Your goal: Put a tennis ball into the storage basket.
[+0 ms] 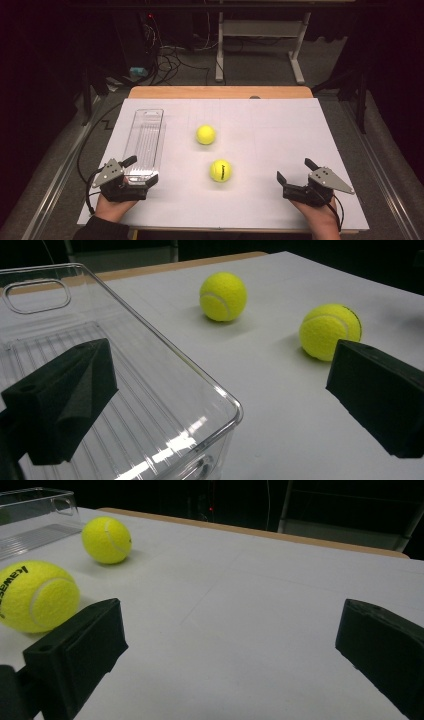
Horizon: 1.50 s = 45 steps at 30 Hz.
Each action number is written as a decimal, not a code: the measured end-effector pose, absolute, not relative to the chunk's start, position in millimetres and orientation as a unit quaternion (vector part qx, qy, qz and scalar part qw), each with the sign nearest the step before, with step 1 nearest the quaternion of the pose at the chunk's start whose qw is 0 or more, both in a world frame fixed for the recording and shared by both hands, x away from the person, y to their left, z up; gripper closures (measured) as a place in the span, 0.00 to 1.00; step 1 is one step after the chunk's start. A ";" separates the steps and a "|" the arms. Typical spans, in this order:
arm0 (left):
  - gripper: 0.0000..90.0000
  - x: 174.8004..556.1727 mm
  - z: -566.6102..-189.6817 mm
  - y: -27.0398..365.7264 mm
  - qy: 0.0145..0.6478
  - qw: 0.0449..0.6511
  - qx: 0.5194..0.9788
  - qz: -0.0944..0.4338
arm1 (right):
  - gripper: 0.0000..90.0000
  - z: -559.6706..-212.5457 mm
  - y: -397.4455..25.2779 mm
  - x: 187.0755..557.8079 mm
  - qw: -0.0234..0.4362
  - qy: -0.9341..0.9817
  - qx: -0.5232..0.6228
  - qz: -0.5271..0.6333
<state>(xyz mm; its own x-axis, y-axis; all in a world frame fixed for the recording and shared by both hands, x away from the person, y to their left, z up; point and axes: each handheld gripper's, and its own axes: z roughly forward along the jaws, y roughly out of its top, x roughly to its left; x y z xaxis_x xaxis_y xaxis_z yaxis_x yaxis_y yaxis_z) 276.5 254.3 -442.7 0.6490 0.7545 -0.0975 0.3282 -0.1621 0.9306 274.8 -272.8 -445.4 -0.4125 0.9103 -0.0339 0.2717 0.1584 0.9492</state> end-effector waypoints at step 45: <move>0.01 266.1 -432.6 186.9 0.301 0.486 0.805 0.160 | 0.00 -453.2 -272.1 276.7 0.311 0.697 0.437 0.477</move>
<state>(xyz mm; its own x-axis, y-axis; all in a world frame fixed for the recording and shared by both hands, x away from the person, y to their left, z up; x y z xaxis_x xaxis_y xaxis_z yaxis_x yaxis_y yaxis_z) 266.1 186.9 -432.6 0.7679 0.6396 -0.0351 0.3287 -0.3464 0.8786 276.7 -272.1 -453.2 -0.4257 0.9047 -0.0166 0.3117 0.1638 0.9359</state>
